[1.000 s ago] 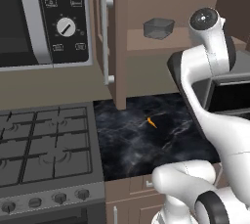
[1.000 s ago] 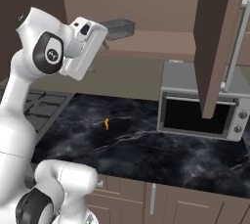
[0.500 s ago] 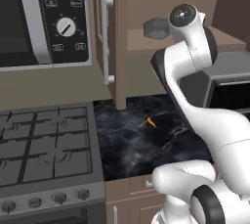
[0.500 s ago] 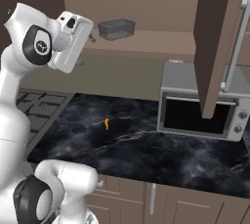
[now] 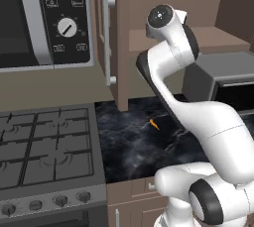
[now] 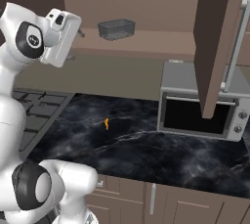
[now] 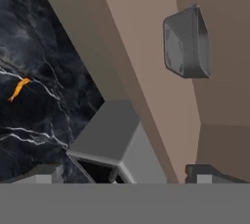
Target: Retrieve the tupperware from the cabinet, then place the raw meat into the tupperware to avoid contamination.
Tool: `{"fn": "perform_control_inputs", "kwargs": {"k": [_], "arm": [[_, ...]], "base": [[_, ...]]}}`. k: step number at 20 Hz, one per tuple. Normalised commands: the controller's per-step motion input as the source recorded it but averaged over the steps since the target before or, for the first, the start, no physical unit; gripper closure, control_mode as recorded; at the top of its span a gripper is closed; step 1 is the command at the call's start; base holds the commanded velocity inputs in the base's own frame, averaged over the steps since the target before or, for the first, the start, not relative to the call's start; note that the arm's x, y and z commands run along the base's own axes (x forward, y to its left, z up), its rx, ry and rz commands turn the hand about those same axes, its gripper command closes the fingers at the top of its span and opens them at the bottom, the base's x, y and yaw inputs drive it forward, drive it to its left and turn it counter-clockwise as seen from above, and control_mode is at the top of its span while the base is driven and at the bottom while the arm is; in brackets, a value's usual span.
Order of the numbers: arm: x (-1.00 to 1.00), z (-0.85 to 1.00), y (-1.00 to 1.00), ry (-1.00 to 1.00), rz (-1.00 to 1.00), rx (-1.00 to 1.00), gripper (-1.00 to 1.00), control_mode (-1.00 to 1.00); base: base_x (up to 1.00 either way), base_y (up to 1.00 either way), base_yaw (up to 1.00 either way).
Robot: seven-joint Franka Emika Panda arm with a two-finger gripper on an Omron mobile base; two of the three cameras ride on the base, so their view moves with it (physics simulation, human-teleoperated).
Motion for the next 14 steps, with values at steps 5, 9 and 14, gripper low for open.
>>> {"fn": "perform_control_inputs", "kwargs": {"k": [5, 9, 14], "arm": [[0.42, 0.01, 0.06, -0.05, 0.03, -0.02, -1.00, -1.00], [0.40, 0.06, 0.00, 0.00, 0.04, 0.00, -1.00, -1.00], [0.35, 0.13, 0.00, 0.00, 0.03, 0.00, -1.00, -1.00]], "base": [[0.00, 0.00, 0.00], [0.00, 0.00, 0.00], [0.00, 0.00, 0.00]]}}
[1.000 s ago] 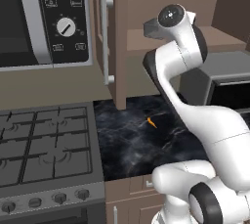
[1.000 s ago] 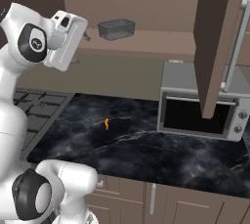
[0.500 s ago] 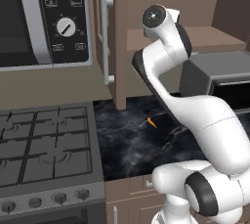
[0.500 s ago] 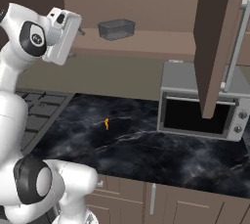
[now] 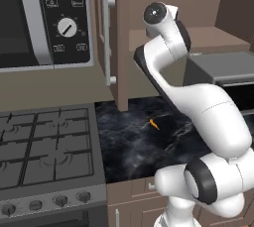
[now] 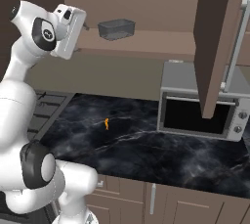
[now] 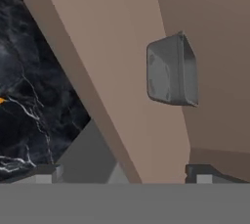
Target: Retrieve the tupperware from the cabinet, then place the raw meat into the tupperware to avoid contamination.
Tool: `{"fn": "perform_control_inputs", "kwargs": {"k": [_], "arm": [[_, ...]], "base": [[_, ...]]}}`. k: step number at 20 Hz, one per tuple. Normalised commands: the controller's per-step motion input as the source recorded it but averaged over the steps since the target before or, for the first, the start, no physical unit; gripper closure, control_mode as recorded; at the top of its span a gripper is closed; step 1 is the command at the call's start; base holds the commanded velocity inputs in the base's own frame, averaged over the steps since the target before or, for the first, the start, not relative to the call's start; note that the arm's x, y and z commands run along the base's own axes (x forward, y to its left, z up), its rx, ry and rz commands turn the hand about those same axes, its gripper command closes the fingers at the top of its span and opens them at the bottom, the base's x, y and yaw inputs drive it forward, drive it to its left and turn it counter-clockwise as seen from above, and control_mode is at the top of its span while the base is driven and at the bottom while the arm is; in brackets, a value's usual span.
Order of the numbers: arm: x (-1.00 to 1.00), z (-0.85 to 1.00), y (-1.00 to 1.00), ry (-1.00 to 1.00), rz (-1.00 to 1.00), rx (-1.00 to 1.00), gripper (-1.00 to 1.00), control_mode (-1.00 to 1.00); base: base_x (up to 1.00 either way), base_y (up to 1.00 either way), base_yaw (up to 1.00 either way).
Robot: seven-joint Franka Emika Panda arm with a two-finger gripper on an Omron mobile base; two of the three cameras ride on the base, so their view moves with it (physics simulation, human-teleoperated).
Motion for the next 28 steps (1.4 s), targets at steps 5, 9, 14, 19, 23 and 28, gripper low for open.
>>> {"fn": "perform_control_inputs", "kwargs": {"k": [5, 9, 14, 19, 23, 28], "arm": [[0.29, 0.14, 0.00, 0.00, 0.00, 0.00, -1.00, -1.00], [0.29, 0.03, 0.00, -0.02, 0.00, 0.00, -1.00, -1.00], [0.17, 0.00, -0.03, -0.04, 0.01, -0.03, -1.00, -1.00], [0.04, 0.00, -0.11, 0.00, 0.00, -0.06, -1.00, -1.00], [0.06, 0.00, -0.30, 0.04, -0.02, -0.09, -1.00, -1.00], [0.23, 0.00, -0.37, 0.04, -0.01, -0.05, -1.00, -1.00]], "base": [[0.00, 0.00, 0.00], [0.00, 0.00, 0.00], [0.00, 0.00, 0.00], [0.00, 0.00, 0.00], [0.00, 0.00, 0.00], [0.00, 0.00, 0.00]]}}
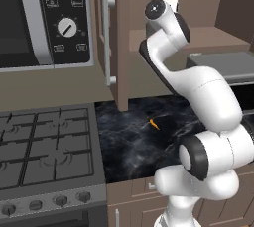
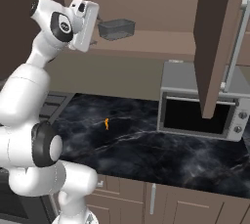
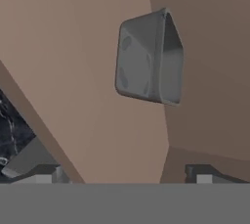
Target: Retrieve the tupperware from the cabinet, then place the raw meat into the tupperware to avoid contamination.
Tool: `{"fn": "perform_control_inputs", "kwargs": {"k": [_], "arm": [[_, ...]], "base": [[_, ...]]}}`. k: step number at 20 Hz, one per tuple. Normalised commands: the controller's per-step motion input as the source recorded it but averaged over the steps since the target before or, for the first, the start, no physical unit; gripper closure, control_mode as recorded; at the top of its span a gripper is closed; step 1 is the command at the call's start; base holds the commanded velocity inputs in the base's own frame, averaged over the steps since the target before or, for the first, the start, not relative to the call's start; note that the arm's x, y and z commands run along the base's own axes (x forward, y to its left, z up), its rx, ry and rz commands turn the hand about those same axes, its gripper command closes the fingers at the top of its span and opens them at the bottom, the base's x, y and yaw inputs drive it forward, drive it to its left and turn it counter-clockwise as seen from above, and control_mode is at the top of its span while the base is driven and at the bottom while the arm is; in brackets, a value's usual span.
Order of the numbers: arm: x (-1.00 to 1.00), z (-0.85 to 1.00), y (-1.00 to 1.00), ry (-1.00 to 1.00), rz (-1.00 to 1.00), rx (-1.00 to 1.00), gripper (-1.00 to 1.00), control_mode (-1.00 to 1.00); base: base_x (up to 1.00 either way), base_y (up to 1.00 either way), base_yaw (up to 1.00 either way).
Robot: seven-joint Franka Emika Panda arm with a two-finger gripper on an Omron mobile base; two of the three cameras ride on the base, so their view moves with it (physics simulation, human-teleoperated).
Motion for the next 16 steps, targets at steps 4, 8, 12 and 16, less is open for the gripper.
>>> {"fn": "perform_control_inputs", "kwargs": {"k": [4, 8, 12, 16], "arm": [[0.35, -0.04, -0.16, 0.00, 0.05, 0.00, -1.00, -1.00], [0.36, -0.05, -0.07, 0.00, 0.09, 0.00, -1.00, -1.00], [0.29, -0.01, -0.01, 0.01, 0.07, 0.00, -1.00, -1.00], [0.22, -0.01, -0.01, 0.03, 0.05, 0.00, -1.00, -1.00]], "base": [[0.00, 0.00, 0.00], [0.00, 0.00, 0.00], [0.00, 0.00, 0.00], [0.00, 0.00, 0.00]]}}
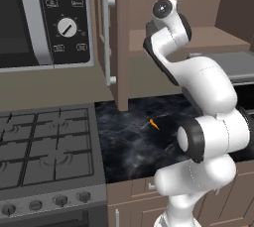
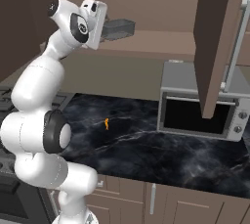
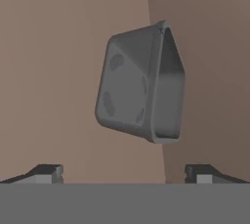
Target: Retrieve the tupperware from the cabinet, then place the raw meat into the tupperware to avoid contamination.
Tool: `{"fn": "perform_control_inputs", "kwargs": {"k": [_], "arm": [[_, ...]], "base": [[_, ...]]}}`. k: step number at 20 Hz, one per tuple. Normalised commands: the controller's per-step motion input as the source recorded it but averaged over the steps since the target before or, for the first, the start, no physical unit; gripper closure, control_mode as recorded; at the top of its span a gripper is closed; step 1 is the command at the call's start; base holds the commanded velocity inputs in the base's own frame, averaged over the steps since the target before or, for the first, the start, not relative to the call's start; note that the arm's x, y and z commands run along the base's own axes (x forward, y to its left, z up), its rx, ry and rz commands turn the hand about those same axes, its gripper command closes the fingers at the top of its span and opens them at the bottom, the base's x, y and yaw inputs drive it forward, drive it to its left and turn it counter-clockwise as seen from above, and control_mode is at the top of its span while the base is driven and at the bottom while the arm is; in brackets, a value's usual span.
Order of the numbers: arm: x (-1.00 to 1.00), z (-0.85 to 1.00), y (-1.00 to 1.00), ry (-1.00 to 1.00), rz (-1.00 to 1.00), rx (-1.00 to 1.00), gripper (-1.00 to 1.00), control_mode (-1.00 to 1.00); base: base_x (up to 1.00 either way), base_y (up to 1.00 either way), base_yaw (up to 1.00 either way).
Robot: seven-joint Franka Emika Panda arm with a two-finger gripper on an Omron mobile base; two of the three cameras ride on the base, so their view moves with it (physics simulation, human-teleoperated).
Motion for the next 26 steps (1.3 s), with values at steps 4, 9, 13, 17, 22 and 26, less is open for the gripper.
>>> {"fn": "perform_control_inputs", "kwargs": {"k": [4, 9, 13, 17, 22, 26], "arm": [[0.17, -0.09, 0.00, 0.03, 0.04, 0.00, -1.00, -1.00], [0.14, -0.05, 0.11, 0.01, 0.00, 0.00, -1.00, -1.00], [0.21, -0.02, 0.18, 0.00, 0.00, 0.00, -1.00, -1.00], [0.27, 0.00, 0.20, 0.00, 0.00, 0.00, -1.00, -1.00], [0.32, 0.00, 0.17, 0.01, 0.00, 0.00, -1.00, -1.00], [0.31, -0.04, 0.13, 0.05, 0.00, 0.00, -1.00, -1.00]], "base": [[0.00, 0.00, 0.00], [0.00, 0.00, 0.00], [0.00, 0.00, 0.00], [0.00, 0.00, 0.00], [0.00, 0.00, 0.00], [0.00, 0.00, 0.00]]}}
